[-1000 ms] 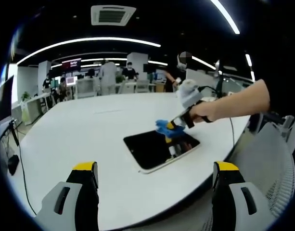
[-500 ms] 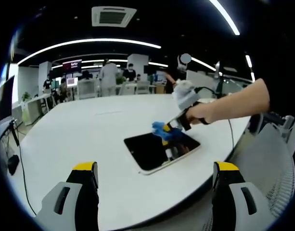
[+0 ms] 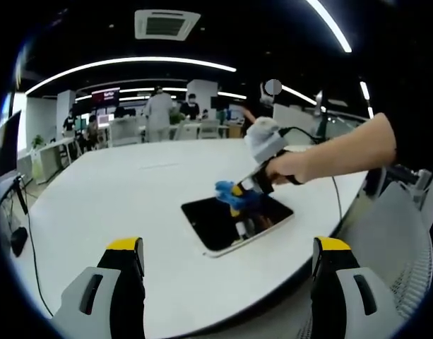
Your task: Wipe the mirror surface with the cleaning cloth until all visible marks leave the cleaned area.
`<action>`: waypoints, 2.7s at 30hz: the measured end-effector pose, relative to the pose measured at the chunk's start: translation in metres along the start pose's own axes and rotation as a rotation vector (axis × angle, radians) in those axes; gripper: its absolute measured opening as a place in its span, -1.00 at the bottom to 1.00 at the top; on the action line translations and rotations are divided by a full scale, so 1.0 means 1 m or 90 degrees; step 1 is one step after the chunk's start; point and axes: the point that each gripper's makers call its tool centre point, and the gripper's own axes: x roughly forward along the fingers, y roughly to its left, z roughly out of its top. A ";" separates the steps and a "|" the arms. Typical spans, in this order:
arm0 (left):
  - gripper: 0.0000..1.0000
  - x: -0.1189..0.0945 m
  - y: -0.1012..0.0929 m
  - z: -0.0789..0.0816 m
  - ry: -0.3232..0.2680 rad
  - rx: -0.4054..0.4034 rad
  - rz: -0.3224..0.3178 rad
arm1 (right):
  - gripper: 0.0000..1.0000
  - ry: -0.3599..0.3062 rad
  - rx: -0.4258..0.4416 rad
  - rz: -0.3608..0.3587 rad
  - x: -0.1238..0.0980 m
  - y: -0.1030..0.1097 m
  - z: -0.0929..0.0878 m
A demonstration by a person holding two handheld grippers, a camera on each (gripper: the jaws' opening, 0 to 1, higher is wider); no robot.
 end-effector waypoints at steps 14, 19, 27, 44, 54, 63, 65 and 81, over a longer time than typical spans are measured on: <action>0.97 0.000 0.000 0.001 -0.004 0.000 -0.002 | -0.99 -0.002 -0.008 0.018 0.007 0.020 0.008; 0.97 0.000 -0.001 0.000 -0.001 0.000 -0.003 | -0.99 -0.006 -0.010 0.027 0.011 0.031 0.013; 0.97 0.000 -0.001 0.001 -0.004 -0.002 -0.004 | -0.99 -0.011 -0.013 0.037 0.016 0.044 0.019; 0.97 0.000 0.000 0.002 -0.010 -0.004 0.001 | -0.99 -0.019 -0.028 0.065 0.023 0.081 0.031; 0.97 0.000 0.000 0.003 -0.011 -0.005 0.002 | -0.99 -0.022 -0.033 0.079 0.025 0.097 0.037; 0.98 0.000 0.000 0.003 -0.014 -0.006 0.003 | -0.99 -0.021 -0.038 0.088 0.029 0.109 0.040; 0.98 0.000 0.000 0.003 -0.015 -0.006 0.003 | -0.99 -0.021 -0.040 0.091 0.030 0.110 0.041; 0.98 0.000 0.001 0.002 -0.017 -0.008 0.003 | -1.00 -0.019 -0.060 0.101 0.027 0.114 0.038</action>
